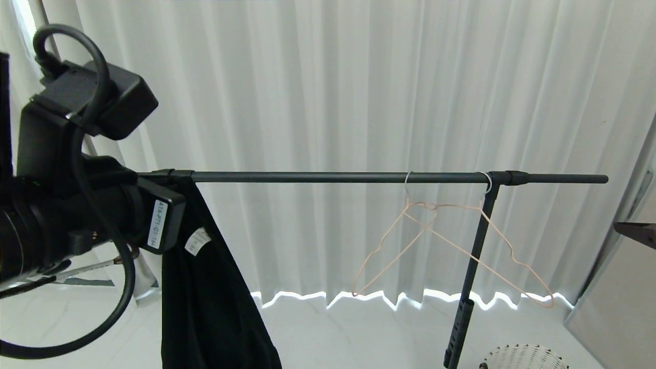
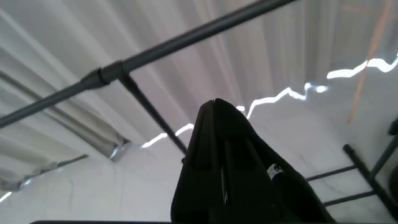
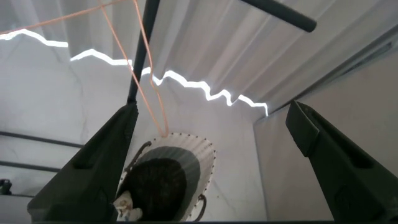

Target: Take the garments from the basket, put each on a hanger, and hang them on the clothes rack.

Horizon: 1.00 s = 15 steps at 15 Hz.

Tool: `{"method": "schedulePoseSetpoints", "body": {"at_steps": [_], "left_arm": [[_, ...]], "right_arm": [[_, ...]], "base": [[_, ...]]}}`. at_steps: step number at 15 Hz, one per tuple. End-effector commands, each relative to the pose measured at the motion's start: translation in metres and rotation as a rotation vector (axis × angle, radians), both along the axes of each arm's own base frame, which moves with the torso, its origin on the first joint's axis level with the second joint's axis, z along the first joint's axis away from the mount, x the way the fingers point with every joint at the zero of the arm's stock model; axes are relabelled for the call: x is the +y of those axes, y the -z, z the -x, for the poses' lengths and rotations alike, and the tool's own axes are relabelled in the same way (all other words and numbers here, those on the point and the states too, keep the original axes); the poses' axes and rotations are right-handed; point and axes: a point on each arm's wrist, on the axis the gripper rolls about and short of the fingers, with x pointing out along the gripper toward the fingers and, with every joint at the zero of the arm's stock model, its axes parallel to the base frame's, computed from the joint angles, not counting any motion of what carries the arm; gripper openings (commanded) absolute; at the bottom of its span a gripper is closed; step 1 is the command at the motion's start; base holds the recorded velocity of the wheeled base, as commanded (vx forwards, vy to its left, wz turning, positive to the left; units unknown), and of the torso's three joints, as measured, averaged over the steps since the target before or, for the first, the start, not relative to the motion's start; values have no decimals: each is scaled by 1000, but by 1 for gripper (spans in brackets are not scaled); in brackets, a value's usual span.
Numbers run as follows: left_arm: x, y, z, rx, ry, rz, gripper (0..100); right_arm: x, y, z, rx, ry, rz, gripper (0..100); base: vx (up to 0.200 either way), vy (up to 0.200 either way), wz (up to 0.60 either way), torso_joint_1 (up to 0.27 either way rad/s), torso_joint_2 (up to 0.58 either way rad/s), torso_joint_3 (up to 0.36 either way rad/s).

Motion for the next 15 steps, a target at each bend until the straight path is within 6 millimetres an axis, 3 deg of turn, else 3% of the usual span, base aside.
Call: {"method": "schedulePoseSetpoints", "body": {"at_steps": [1,10,15], "left_arm": [[3,13,3,27,-13,-25,0],[3,13,4,9,-8,-9,0],[8,26,9,-6,-15,-6,0]], "right_arm": [[0,3,-2,15,-1,0,100],[0,8,-2,32,-5,-2,100],[3,12,-4,44,-133,-67,100]], "base": [[0,0,0,0,0,0],[0,-178,0,4,1,2],[0,0,0,0,0,0]]}}
